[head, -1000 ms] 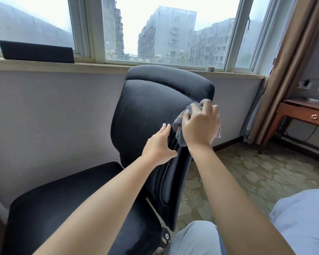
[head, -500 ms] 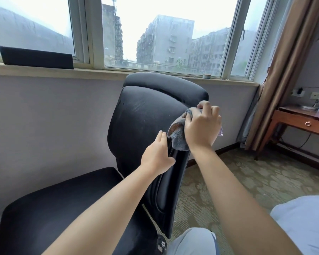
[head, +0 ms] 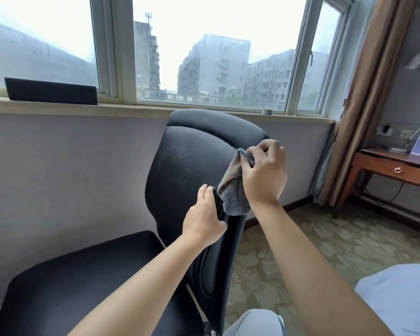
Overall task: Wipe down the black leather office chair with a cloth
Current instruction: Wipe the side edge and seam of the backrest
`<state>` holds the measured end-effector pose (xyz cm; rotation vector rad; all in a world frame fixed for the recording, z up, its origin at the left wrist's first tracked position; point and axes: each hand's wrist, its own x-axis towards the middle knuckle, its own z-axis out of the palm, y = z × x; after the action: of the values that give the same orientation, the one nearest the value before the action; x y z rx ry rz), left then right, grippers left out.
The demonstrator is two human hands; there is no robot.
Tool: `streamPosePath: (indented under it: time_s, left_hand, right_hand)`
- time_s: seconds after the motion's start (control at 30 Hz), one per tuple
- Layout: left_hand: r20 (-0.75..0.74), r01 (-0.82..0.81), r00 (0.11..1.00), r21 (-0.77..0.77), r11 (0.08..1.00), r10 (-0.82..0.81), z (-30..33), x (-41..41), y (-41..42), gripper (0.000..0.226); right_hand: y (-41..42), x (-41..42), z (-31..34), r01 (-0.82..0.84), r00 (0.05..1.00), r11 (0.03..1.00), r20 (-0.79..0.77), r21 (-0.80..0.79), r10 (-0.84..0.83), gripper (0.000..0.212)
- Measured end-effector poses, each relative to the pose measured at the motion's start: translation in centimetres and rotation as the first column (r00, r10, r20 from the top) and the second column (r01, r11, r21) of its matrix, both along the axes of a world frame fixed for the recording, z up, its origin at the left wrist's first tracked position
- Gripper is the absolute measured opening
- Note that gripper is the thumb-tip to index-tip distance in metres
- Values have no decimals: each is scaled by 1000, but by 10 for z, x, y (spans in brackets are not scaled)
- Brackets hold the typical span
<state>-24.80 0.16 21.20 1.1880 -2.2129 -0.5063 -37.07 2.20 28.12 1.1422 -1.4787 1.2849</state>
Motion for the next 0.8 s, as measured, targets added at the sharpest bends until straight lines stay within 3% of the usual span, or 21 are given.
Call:
streamPosePath:
  time_s: [0.2,0.33,0.47,0.53,0.6,0.7,0.8]
  left_hand:
    - [-90,20,996,26,999,-17,1,11,13,67]
    - [-122,74,991,82,994,-63,6,19,15,57]
    - [-376,158,923,184,970,-79,24,25,9,39]
    - [-504,207,860,211,955,-75,35,24,13,26]
    - [-669,338,739,260,905,-83,45,21,22,18]
    - [-821,443,570,293,847,-14,59,17,28,26]
    - [-900,499,427,312,809,83,68,18,21,30]
  right_hand:
    - [22,8,-17,182,981,977,-87,114,-173,23]
    - [33,21,-16,186,981,969,-79,164,-175,34]
    - [32,21,-15,184,983,974,-27,135,-182,19]
    - [33,22,-18,138,990,988,19,62,-140,18]
    - [36,25,-21,63,997,998,42,18,-64,21]
    - [44,32,-21,-114,979,994,167,-6,113,15]
    - [52,41,-18,-337,838,941,446,-32,315,9]
